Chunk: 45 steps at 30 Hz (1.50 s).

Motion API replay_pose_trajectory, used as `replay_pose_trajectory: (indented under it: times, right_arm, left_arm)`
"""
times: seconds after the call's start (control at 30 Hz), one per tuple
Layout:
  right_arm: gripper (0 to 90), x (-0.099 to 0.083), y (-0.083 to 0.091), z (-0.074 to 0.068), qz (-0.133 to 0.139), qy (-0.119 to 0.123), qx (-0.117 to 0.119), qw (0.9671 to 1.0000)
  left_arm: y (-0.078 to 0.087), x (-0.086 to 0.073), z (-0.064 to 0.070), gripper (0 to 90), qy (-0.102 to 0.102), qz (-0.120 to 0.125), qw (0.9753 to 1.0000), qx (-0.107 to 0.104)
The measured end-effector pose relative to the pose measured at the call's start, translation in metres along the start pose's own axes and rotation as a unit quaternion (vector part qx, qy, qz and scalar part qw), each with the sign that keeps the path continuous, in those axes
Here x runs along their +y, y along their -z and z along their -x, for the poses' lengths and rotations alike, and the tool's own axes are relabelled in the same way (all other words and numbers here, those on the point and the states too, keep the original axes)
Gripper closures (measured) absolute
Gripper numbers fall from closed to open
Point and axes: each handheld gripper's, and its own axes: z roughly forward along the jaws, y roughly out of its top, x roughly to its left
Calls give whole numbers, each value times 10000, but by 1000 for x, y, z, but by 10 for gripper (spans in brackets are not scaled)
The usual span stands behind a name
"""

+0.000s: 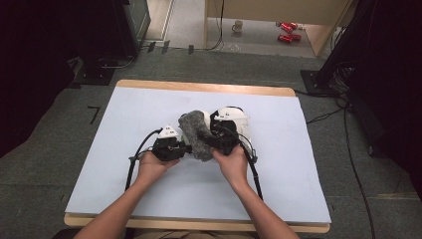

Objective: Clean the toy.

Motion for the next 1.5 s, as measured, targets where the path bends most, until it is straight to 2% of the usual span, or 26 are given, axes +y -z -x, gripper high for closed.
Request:
replay_pose_trajectory:
  times: [0.03,0.1,0.23,0.37,0.47,0.63,0.97,1.13,1.17,1.2,1.23,1.3,1.5]
  right_arm:
    - [777,-2,-3,5,-1,69,-79,9999]
    - [776,-2,-1,12,-6,30,-90,10000]
    - [779,3,9,20,23,103,-370,9993]
    - [782,8,21,28,96,99,-534,9985]
    - [782,11,30,35,176,-16,-585,9981]
    - [781,14,49,54,393,-299,-602,9970]
    - [777,8,74,89,627,-743,-843,9917]
    - [780,3,81,102,560,-751,-1237,9879]
    - [780,1,83,105,536,-838,-1265,9870]
    - [781,0,85,109,537,-936,-1225,9866]
    - [781,-1,89,112,629,-1114,-1008,9867]
    - [782,1,94,112,776,-1238,-849,9856]
    - [782,13,96,87,868,-941,-612,9899]
  left_arm:
    - [0,-1,-1,739,21,4,10000,1]
    - [0,-1,-1,739,61,-23,10000,37]
    - [2,0,-4,745,137,-97,9998,110]
    - [3,2,-7,747,183,-118,9997,72]
    - [3,3,-9,747,197,-111,9997,50]
    - [3,4,-14,751,283,-118,9995,-10]
    - [2,7,-18,759,383,-161,9990,-131]
    - [1,6,-20,761,411,-213,9988,-165]
    - [0,6,-20,761,405,-212,9988,-169]
    - [0,6,-20,761,402,-212,9988,-164]
    - [0,6,-20,761,402,-216,9988,-170]
    - [-1,6,-20,760,383,-228,9989,-173]
    - [-1,5,-19,756,433,-204,9987,-172]
